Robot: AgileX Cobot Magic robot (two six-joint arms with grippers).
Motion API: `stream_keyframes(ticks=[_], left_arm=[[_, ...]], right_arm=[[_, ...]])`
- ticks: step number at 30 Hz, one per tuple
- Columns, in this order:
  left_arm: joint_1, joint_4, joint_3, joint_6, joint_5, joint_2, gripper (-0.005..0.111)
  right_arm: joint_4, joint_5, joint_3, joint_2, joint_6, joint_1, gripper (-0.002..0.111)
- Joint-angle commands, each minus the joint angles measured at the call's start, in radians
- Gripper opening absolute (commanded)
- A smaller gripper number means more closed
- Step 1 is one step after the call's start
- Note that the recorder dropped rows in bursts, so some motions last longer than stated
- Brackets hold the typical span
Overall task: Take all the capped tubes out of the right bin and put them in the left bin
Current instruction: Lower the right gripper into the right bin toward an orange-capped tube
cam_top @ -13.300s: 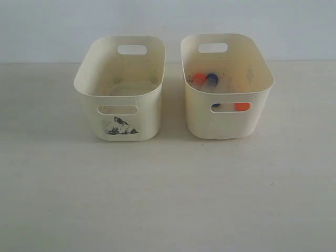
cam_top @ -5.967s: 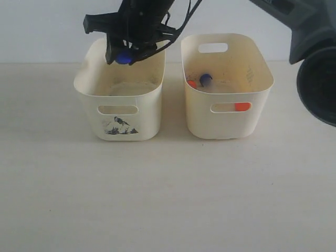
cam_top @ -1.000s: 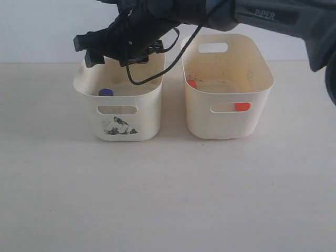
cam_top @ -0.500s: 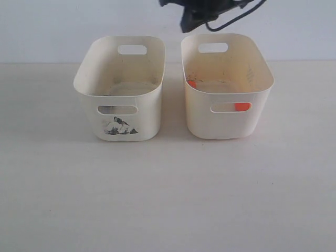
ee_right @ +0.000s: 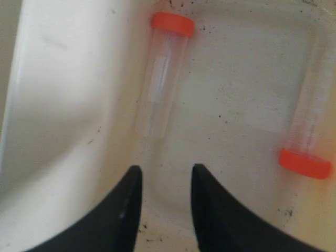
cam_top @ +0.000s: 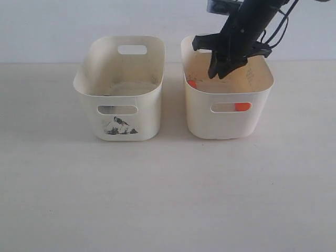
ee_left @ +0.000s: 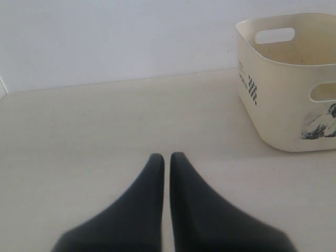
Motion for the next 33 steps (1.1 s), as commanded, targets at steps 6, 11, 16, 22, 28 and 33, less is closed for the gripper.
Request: stream_keyframes(ticks=[6,11,16,22,28,33], left_arm=[[0.001,-0.011,-0.004,-0.012,-0.009,-0.002,0.004],[0.001,-0.011,-0.004,-0.012,-0.009,-0.002,0.004],[0.001,-0.011,-0.004,-0.012,-0.009,-0.002,0.004],[0.001,-0.011,-0.004,-0.012,-0.009,-0.002,0.004],[0.001,-0.011,-0.004,-0.012,-0.009,-0.002,0.004],[0.001,-0.011,-0.004,-0.012,-0.009,-0.002,0.004]], right_arm=[[0.076,-0.12,-0.004,0.047,-0.012,-0.006,0.051],[0.133,-0.132,-0.004,0.096,-0.039,-0.006,0.051],[0.16,-0.156,-0.004,0.13,-0.055,-0.006,0.051],[0.178,-0.196,-0.004,0.156,-0.065,-0.006,0.052],[0.178,-0.225,-0.004,0.194,-0.065,-0.006,0.068],[0.174,-0.249,-0.004,0.206,-0.065,-0.006,0.067]])
